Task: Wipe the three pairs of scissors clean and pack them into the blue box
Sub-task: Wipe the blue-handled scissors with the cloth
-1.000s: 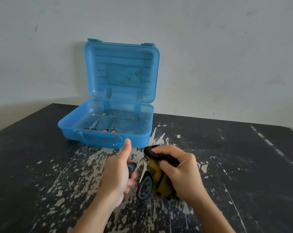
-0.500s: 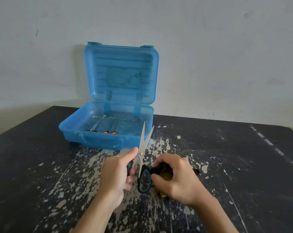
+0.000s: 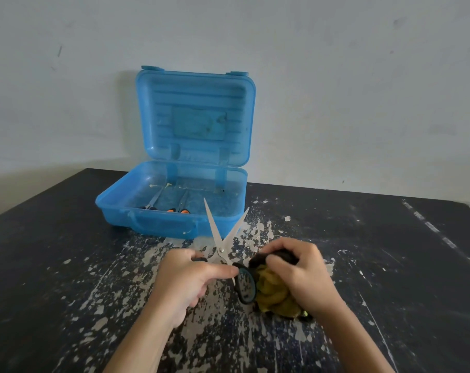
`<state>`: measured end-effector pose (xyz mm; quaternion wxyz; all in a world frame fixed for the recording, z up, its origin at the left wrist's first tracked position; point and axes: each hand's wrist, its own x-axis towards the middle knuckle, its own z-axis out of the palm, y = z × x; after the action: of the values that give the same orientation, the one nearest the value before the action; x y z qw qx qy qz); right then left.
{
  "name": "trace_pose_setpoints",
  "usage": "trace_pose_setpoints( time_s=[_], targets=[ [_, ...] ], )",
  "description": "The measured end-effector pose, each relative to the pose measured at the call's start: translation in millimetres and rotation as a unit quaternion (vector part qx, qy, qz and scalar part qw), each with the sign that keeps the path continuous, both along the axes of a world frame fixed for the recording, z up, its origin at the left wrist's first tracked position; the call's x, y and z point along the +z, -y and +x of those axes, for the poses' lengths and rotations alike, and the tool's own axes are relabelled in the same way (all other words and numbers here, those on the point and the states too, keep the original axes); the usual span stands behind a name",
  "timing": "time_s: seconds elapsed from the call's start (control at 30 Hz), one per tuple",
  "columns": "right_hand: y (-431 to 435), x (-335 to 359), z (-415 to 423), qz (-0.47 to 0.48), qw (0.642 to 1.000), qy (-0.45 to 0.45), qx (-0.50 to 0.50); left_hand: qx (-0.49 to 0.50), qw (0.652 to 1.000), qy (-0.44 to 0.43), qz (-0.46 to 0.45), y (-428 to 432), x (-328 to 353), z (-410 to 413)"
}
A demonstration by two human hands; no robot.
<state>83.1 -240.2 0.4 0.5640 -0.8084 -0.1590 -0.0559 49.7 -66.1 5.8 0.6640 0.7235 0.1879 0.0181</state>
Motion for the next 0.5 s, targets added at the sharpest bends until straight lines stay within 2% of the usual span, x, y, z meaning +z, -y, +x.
trace_pose_setpoints(
  time_s=[0.1, 0.2, 0.27, 0.33, 0.4, 0.5],
  targets=[
    [5, 2, 4, 0.099, 0.991, 0.02, -0.091, -0.004, 0.999, 0.0, 0.036, -2, -1, 0],
    [-1, 9, -5, 0.143, 0.988, 0.052, -0.028, -0.021, 0.997, 0.018, 0.071, 2, -2, -1],
    [-14, 5, -13, 0.056, 0.993, 0.099, 0.034, -0.028, 0.994, 0.029, 0.097, 4, -5, -2],
    [-26, -8, -13, -0.057, 0.98, 0.189, 0.038, -0.019, 0.99, 0.042, 0.131, 3, -7, -1],
    [-29, -17, -7, -0.093, 0.964, 0.249, 0.014, -0.02, 0.984, 0.055, 0.171, 3, -5, -2],
    [-19, -22, 6, -0.12, 0.942, 0.303, -0.073, -0.026, 0.97, 0.068, 0.232, 7, -2, -5]
  ],
)
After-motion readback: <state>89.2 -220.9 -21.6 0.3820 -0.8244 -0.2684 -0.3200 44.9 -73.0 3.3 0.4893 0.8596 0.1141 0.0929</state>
